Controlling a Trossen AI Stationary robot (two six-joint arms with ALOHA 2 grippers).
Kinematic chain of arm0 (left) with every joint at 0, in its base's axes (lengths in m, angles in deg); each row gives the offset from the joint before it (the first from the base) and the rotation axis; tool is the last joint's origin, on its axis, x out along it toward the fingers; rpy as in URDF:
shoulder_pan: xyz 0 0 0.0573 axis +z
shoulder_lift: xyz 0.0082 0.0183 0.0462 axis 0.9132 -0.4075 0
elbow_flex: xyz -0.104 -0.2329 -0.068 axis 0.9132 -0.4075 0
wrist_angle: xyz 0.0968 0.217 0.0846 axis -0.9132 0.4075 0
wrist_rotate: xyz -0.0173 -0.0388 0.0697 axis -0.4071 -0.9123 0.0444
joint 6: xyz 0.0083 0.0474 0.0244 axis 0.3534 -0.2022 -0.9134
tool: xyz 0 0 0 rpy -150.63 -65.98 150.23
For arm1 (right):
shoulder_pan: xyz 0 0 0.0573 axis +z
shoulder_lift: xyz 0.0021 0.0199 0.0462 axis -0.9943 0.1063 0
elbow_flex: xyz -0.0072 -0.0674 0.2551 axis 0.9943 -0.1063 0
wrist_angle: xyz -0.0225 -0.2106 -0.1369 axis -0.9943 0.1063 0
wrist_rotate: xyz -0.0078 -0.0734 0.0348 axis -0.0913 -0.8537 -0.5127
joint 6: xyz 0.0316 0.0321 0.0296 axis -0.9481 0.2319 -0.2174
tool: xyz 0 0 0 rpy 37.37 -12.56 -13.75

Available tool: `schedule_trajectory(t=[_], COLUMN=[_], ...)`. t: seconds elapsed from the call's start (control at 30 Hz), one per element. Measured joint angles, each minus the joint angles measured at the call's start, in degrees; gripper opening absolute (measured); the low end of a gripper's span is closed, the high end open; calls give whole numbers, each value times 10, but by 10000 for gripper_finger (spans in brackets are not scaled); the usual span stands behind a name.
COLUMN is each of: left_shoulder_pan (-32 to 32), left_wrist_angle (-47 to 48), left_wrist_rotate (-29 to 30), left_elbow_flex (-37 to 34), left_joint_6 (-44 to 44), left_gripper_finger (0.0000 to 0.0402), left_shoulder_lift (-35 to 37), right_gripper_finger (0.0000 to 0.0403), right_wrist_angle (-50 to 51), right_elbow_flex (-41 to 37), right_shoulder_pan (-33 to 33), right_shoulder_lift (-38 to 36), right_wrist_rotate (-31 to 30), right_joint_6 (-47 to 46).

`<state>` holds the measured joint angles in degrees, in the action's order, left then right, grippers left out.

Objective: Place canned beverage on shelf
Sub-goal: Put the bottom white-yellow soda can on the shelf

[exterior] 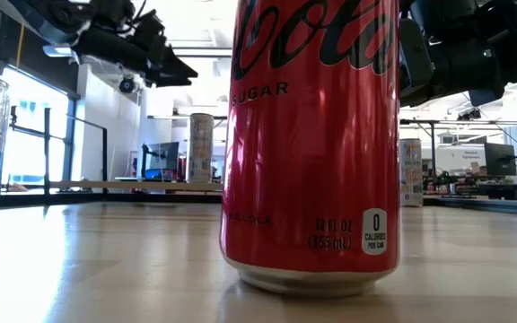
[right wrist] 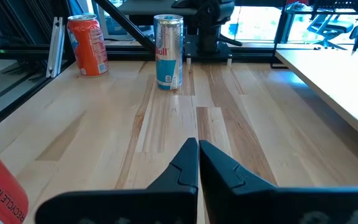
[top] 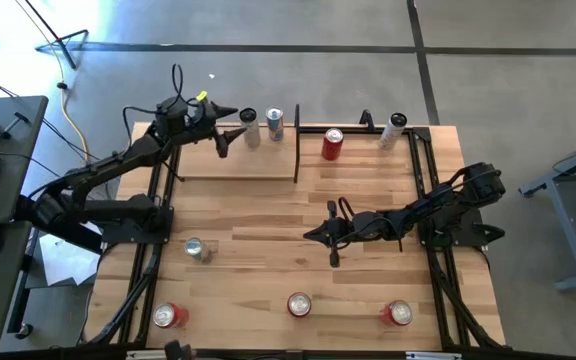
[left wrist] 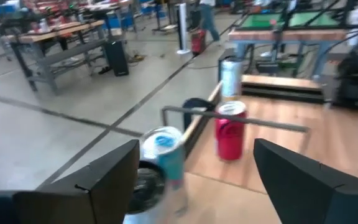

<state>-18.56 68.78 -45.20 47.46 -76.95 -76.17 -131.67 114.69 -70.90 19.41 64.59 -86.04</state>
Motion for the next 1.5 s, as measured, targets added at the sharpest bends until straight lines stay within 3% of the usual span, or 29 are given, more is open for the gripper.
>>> schedule_trajectory(t=[0.17,0.4,0.7,1.1,1.5], left_shoulder_pan=[-68,-161,-181,-153,-112], left_wrist_angle=[-4,-76,-180,-278,-311], left_wrist_rotate=[8,99,113,129,100], left_elbow_flex=[-44,-130,-190,-188,-183], left_joint_6=[4,-1,28,49,55], left_gripper_finger=[244,139,9,0,0], left_shoulder_lift=[43,51,10,-106,-158], right_gripper_finger=[0,0,0,0,0], right_wrist_angle=[0,0,0,0,5], right_elbow_flex=[0,0,0,0,0], right_shoulder_pan=[0,0,0,0,0], right_shoulder_lift=[0,0,0,0,0], right_wrist_rotate=[0,0,0,0,0], right_joint_6=[0,1,2,6,5])
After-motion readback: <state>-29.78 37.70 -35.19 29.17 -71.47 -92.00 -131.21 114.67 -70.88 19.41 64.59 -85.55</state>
